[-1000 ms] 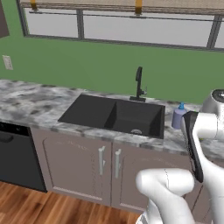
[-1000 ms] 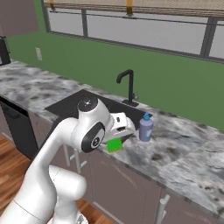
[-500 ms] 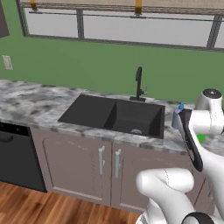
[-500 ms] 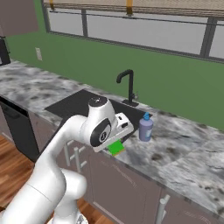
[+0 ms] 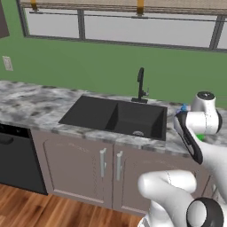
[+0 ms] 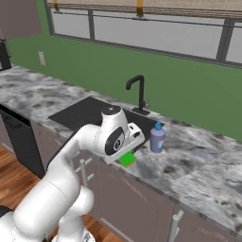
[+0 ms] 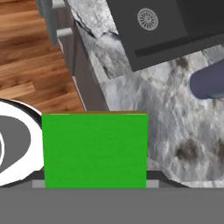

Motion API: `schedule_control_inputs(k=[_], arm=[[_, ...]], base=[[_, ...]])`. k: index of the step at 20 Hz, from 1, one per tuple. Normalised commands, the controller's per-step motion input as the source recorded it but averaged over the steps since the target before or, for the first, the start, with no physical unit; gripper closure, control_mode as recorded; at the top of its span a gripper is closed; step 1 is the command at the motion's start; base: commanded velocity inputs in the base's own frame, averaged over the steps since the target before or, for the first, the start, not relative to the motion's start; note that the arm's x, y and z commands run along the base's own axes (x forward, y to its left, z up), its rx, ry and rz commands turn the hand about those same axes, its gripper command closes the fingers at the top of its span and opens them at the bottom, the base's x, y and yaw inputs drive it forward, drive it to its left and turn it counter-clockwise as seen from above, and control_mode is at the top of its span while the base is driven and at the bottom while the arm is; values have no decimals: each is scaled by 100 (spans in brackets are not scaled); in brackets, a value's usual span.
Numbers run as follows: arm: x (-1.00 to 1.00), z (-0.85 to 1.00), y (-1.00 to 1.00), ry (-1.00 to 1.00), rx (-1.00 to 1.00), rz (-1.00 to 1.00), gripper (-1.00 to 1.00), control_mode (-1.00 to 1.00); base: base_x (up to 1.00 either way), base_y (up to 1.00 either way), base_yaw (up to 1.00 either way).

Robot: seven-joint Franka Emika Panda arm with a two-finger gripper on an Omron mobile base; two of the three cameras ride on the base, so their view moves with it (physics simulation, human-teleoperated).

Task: Restock the sink supplies by placing the sponge and soap dispenser on the counter and next to the sink. Make sure the soap dispenser is upright.

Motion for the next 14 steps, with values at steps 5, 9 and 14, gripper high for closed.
schedule_control_inputs(k=[5, 9, 14], arm=[[50, -41, 0, 9, 0, 0, 100, -100], [46, -55, 0, 10, 0, 0, 100, -100], [39, -26, -8, 14, 0, 2, 100, -100]], base=[[0, 0, 0], [0, 0, 0], [0, 0, 0]])
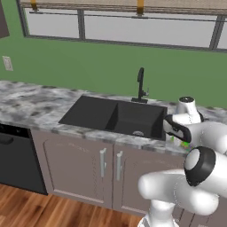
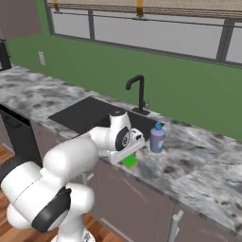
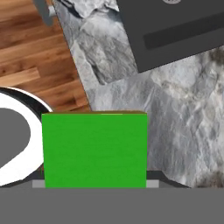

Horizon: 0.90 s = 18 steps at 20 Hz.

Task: Restock the sink supplies by placing the sponge and soap dispenser on the counter and next to the sink. Make sure the soap dispenser is upright.

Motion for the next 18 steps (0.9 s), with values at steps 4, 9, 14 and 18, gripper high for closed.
schedule_control_inputs(k=[4, 9, 14, 18], arm=[[44, -12, -28, 16, 0, 6, 100, -100], [37, -23, -27, 13, 0, 6, 100, -100], [16, -40, -11, 3, 0, 6, 100, -100], [8, -39, 0, -7, 0, 1, 100, -100]], base=[[0, 0, 0], [0, 0, 0], [0, 0, 0], [0, 0, 0]])
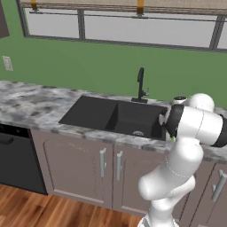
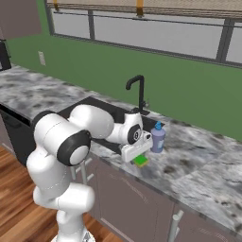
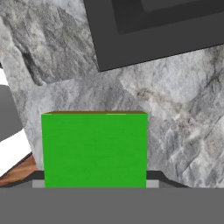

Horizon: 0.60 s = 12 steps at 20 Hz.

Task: Restock the sink supplies by placing the sponge and soap dispenser on the counter and next to the sink. Make sure the soap dispenser is upright.

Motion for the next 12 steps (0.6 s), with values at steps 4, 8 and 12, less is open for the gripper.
schedule_control_inputs(k=[4, 8, 12], arm=[[3, -33, 0, -9, 0, 0, 100, -100], [9, -8, 0, -7, 0, 0, 100, -100], [4, -13, 0, -1, 0, 0, -100, -100]], base=[[0, 0, 0], [0, 0, 0], [0, 0, 0]])
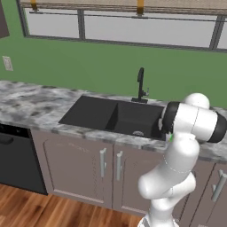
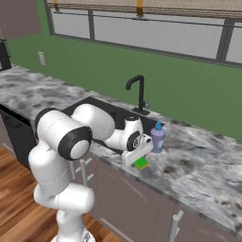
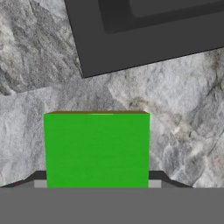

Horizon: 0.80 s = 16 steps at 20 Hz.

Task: Restock the sink supplies by placing the sponge and soap dispenser on the counter and next to the sink. Make sure the soap dispenser is upright.

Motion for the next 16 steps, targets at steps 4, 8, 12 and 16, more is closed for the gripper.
schedule_control_inputs(k=[4, 8, 12, 16], arm=[[0, -3, 0, -3, 0, 0, -100, -100], [0, 0, 7, 0, 0, 1, -100, -100], [0, 6, 8, 0, 0, 2, -100, -100], [0, 20, 33, 0, 0, 7, -100, -100]], base=[[0, 0, 0], [0, 0, 0], [0, 0, 0], [0, 0, 0]])
